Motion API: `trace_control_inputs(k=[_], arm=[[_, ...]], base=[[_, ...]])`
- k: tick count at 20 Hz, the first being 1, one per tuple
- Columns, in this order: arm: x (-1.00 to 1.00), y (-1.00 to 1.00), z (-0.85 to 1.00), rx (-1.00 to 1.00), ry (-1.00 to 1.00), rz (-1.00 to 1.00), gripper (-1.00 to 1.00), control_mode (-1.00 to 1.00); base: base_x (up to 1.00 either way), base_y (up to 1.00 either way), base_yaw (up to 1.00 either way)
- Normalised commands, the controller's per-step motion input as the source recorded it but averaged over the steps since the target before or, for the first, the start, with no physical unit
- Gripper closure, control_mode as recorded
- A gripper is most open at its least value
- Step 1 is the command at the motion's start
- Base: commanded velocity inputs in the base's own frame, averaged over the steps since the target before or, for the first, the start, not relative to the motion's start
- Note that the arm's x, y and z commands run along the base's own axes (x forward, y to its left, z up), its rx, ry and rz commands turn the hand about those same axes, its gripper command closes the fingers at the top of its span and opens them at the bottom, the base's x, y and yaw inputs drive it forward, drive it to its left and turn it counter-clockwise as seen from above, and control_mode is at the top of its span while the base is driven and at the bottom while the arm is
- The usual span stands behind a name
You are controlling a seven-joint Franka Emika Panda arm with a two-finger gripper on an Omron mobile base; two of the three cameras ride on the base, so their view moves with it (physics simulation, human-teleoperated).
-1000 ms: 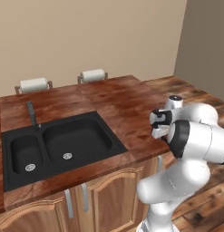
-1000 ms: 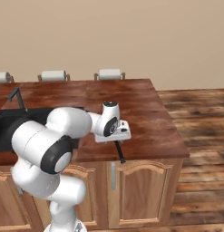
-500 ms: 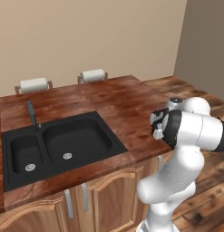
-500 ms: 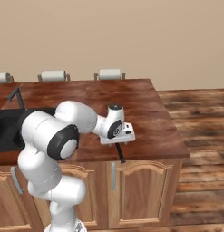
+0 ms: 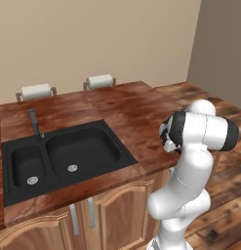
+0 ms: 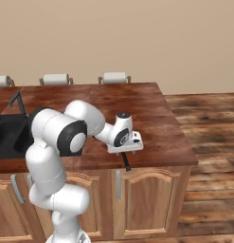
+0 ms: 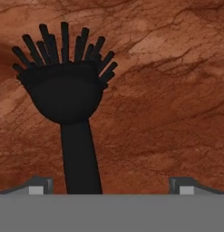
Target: Grab the spray bottle from the cabinet, then place it next to the cutting board for sanitizing. Then grab the dish brush from the countertop next to the sink and place it next to the cutting board.
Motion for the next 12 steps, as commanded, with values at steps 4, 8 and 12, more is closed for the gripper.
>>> trace_control_inputs(k=[4,8,12], arm=[[0.00,-0.02,-0.26,0.00,0.00,0.00,-1.00,-1.00],[0.00,0.00,-0.30,0.00,0.00,0.00,1.00,-1.00],[0.00,0.00,-0.25,0.00,0.00,0.00,1.00,-1.00]], base=[[0.00,0.00,0.00],[0.00,0.00,0.00],[0.00,0.00,0.00]])
